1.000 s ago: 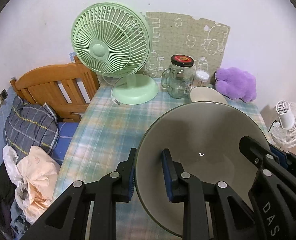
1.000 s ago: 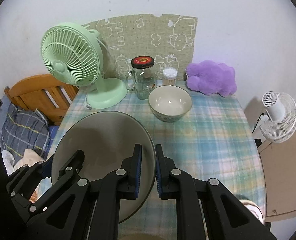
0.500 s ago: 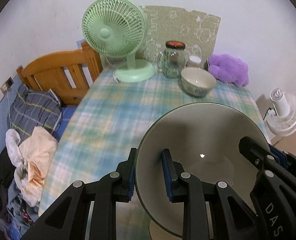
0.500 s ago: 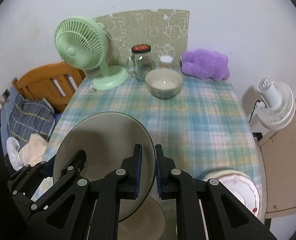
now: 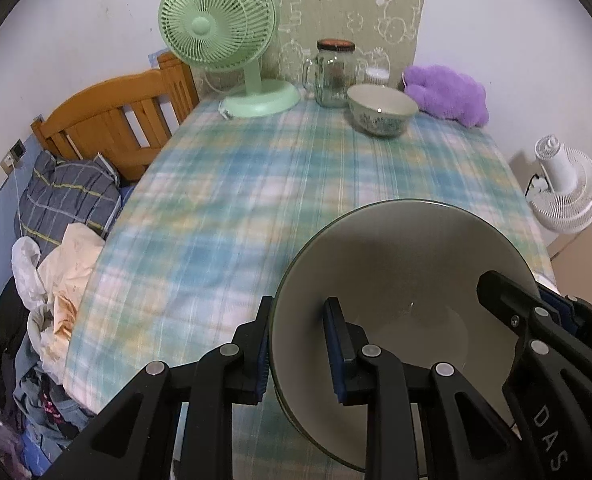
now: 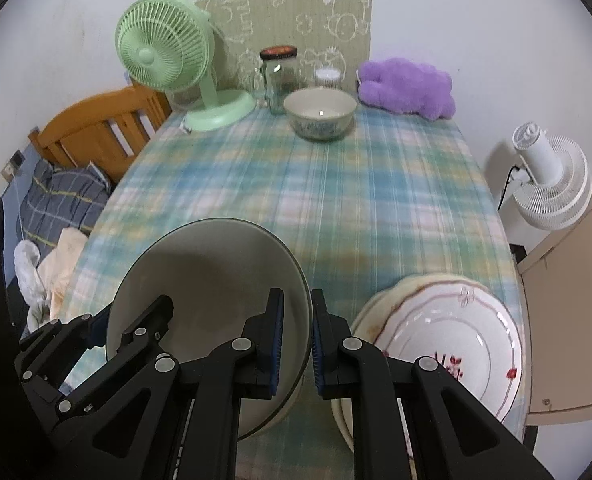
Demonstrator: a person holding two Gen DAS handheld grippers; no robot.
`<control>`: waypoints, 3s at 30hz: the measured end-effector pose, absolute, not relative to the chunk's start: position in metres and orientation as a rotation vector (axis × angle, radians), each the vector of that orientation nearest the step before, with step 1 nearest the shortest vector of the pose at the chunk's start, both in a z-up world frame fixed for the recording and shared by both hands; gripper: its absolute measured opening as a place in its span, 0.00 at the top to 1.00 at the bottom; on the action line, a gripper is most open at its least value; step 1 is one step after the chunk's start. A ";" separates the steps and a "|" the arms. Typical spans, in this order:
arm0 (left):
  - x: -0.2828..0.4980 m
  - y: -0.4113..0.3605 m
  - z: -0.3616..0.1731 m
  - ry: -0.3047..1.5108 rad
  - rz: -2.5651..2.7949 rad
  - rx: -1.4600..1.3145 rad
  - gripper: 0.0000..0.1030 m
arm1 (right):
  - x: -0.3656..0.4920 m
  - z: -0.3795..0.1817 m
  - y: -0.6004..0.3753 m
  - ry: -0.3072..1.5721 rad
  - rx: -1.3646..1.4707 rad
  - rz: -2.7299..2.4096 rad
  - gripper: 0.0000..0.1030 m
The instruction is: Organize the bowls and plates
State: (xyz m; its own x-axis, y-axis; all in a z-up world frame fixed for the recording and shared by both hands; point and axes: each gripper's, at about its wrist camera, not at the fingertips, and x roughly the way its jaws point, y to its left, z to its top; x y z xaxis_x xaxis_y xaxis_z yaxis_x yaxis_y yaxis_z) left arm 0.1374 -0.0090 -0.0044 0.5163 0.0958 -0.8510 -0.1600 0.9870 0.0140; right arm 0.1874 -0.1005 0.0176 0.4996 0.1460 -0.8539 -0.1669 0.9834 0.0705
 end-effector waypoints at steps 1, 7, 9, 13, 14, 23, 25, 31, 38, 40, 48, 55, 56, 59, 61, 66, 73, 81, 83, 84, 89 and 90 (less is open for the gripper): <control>0.135 -0.010 -0.007 1.026 0.155 -0.070 0.79 | 0.185 0.015 -0.101 1.039 -0.023 0.193 0.85; 0.130 -0.012 -0.022 1.070 0.163 -0.057 0.79 | 0.179 0.000 -0.103 1.084 -0.032 0.206 0.85; 0.129 -0.012 -0.028 1.082 0.165 -0.055 0.79 | 0.177 -0.005 -0.103 1.098 -0.036 0.209 0.85; 0.128 -0.011 -0.036 1.095 0.171 -0.049 0.78 | 0.177 -0.014 -0.101 1.121 -0.041 0.216 0.85; 0.128 -0.010 -0.038 1.097 0.172 -0.045 0.78 | 0.177 -0.016 -0.101 1.125 -0.040 0.217 0.85; 0.130 -0.003 -0.054 1.151 0.165 -0.030 0.78 | 0.178 -0.034 -0.094 1.175 -0.037 0.209 0.85; 0.132 -0.002 -0.057 1.156 0.153 -0.025 0.78 | 0.179 -0.036 -0.092 1.178 -0.038 0.198 0.85; 0.135 -0.005 -0.063 1.163 0.102 -0.008 0.78 | 0.180 -0.039 -0.087 1.160 -0.071 0.131 0.85; 0.135 0.000 -0.066 1.170 0.046 -0.010 0.76 | 0.181 -0.042 -0.084 1.155 -0.070 0.067 0.85; 0.136 0.000 -0.070 1.189 0.019 -0.013 0.69 | 0.180 -0.043 -0.082 1.159 -0.078 0.045 0.85; 0.128 0.006 -0.067 1.187 -0.059 0.006 0.33 | 0.173 -0.053 -0.081 1.234 -0.025 0.031 0.63; 0.127 0.011 -0.042 1.117 -0.106 0.003 0.20 | 0.161 -0.027 -0.079 1.155 0.002 -0.001 0.44; 0.128 0.011 -0.038 1.112 -0.110 0.005 0.20 | 0.161 -0.023 -0.080 1.149 0.008 -0.005 0.43; 0.133 0.009 -0.022 1.080 -0.129 0.003 0.19 | 0.163 -0.008 -0.083 1.117 0.033 -0.013 0.42; 0.136 0.006 -0.013 1.059 -0.128 0.010 0.18 | 0.166 0.001 -0.085 1.100 0.038 -0.017 0.42; 0.150 -0.001 0.006 1.026 -0.124 0.002 0.18 | 0.179 0.023 -0.087 1.055 0.004 -0.031 0.42; 0.180 -0.012 0.026 0.991 -0.065 -0.015 0.18 | 0.213 0.042 -0.101 1.022 0.001 0.027 0.42; 0.226 -0.029 0.048 0.940 0.013 -0.028 0.18 | 0.266 0.062 -0.118 0.972 -0.025 0.084 0.42; 0.237 -0.033 0.052 0.930 0.035 -0.032 0.18 | 0.279 0.066 -0.122 0.961 -0.028 0.102 0.42; 0.243 -0.035 0.053 0.925 0.044 -0.033 0.18 | 0.285 0.067 -0.124 0.958 -0.029 0.109 0.42; 0.269 -0.043 0.059 0.899 0.089 -0.054 0.18 | 0.318 0.073 -0.135 0.933 -0.027 0.158 0.42; 0.274 -0.044 0.060 0.894 0.095 -0.060 0.18 | 0.324 0.074 -0.137 0.928 -0.025 0.166 0.42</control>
